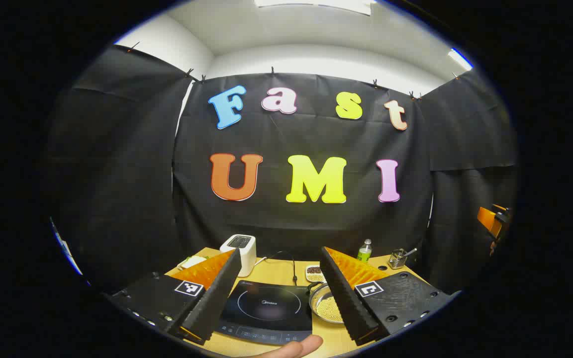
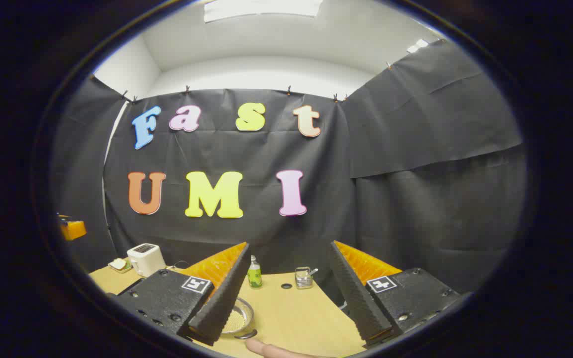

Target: First push the handle of the pot to place it horizontally, then grasp the pot with both hands and set it on the induction cooktop.

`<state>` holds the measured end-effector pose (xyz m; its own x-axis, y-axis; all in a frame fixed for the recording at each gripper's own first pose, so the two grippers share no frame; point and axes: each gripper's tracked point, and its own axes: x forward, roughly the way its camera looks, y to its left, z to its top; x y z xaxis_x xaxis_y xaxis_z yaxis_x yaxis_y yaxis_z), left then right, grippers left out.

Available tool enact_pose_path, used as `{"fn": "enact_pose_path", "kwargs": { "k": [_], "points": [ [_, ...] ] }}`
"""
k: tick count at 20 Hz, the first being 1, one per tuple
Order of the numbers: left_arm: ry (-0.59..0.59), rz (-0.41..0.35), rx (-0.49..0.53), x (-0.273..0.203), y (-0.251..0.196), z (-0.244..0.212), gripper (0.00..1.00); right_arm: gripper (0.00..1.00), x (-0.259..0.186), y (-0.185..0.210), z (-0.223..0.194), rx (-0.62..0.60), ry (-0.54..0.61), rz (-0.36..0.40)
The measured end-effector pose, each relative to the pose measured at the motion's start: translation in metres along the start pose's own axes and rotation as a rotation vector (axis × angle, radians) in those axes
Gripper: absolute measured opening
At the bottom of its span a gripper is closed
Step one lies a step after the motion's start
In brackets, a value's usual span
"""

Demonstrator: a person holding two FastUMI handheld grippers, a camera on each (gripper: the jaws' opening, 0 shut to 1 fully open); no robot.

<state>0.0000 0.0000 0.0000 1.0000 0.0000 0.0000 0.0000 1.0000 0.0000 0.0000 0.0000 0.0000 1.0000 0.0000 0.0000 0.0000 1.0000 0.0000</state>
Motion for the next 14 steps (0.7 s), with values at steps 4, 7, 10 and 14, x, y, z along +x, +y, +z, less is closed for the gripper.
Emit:
{"fn": "enact_pose_path", "kwargs": {
  "k": [4, 7, 10, 14],
  "points": [
    [-0.018, -0.011, 0.022, -0.003, -0.005, 0.005, 0.94, 0.96, -0.002, -0.002, 0.005, -0.003, -0.010, 0.003],
    [-0.035, -0.024, 0.014, -0.008, -0.010, 0.010, 0.94, 0.96, -0.003, 0.000, 0.005, 0.000, -0.011, 0.011],
    [-0.064, -0.019, 0.024, -0.010, -0.006, 0.017, 0.94, 0.96, -0.003, -0.002, 0.005, 0.002, -0.012, 0.010],
    [-0.079, -0.021, 0.027, -0.012, -0.004, 0.019, 0.94, 0.96, -0.001, 0.000, 0.003, -0.001, -0.012, 0.017]
  ]
}}
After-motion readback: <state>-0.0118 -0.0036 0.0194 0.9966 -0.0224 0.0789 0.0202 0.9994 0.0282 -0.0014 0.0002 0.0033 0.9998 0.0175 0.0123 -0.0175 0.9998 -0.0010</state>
